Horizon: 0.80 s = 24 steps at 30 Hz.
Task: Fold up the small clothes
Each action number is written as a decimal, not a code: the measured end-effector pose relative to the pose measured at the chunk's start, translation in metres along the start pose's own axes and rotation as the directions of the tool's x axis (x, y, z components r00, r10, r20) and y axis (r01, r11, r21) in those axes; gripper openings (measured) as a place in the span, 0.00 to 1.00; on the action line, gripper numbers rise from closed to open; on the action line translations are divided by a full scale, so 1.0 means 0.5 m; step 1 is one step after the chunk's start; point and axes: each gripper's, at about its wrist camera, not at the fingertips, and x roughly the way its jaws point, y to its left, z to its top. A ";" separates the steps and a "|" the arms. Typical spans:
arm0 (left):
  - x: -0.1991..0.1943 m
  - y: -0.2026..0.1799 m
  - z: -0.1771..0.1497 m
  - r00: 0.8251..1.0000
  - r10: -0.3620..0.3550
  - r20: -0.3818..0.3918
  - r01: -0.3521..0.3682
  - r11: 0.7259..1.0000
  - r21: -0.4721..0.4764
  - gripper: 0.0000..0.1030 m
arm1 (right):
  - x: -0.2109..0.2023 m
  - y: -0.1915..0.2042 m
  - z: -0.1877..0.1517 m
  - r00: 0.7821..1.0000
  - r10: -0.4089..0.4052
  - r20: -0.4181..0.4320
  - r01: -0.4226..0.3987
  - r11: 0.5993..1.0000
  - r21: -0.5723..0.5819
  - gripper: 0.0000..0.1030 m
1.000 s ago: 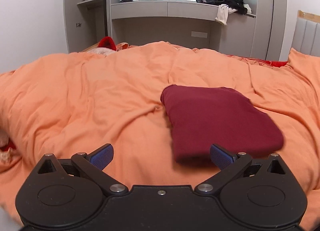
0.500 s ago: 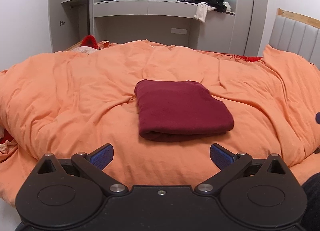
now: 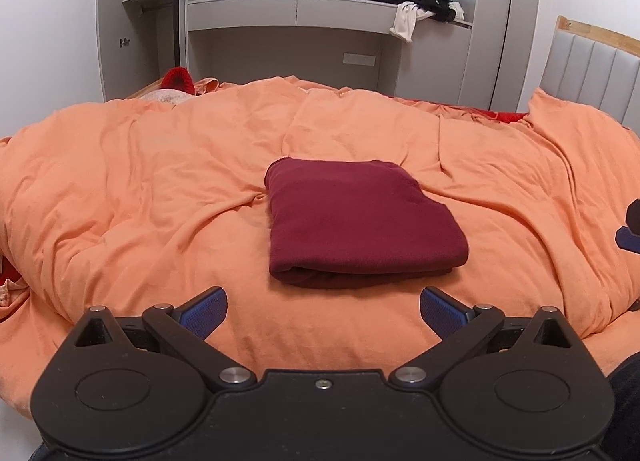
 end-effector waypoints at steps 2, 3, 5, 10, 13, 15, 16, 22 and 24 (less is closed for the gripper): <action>0.007 -0.001 0.001 1.000 0.002 -0.006 -0.002 1.000 0.007 0.99 | 0.007 -0.008 -0.001 1.000 -0.002 -0.006 0.002 1.000 0.018 1.00; 0.010 -0.002 0.001 1.000 0.002 -0.007 -0.002 1.000 0.012 0.99 | 0.011 -0.011 -0.003 1.000 -0.008 -0.014 0.009 1.000 0.020 1.00; 0.016 -0.002 0.002 1.000 0.010 -0.006 -0.009 1.000 0.018 0.99 | 0.023 -0.012 -0.006 0.998 -0.042 -0.037 0.042 0.999 0.007 1.00; 0.030 -0.002 0.005 1.000 0.022 0.007 -0.022 0.999 0.033 0.99 | 0.053 0.000 -0.011 0.991 -0.111 -0.070 0.103 0.989 -0.106 1.00; 0.033 0.000 0.007 0.999 0.029 0.014 -0.029 0.999 0.039 0.99 | 0.076 0.013 -0.009 0.982 -0.160 -0.101 0.138 0.970 -0.201 1.00; 0.036 0.000 0.007 0.999 0.038 0.013 -0.039 0.998 0.052 0.99 | 0.096 0.022 -0.010 0.970 -0.205 -0.129 0.165 0.949 -0.269 1.00; 0.038 0.000 0.007 0.999 0.045 0.012 -0.046 0.997 0.058 0.99 | 0.106 0.028 -0.013 0.963 -0.229 -0.141 0.179 0.937 -0.301 1.00; 0.052 0.015 0.007 0.998 0.064 -0.025 -0.063 0.997 0.053 0.99 | 0.141 0.049 -0.027 0.954 -0.253 -0.159 0.176 0.906 -0.385 1.00; 0.053 0.020 0.006 0.998 0.063 -0.029 -0.062 0.997 0.047 0.99 | 0.155 0.050 -0.030 0.949 -0.258 -0.182 0.172 0.906 -0.387 1.00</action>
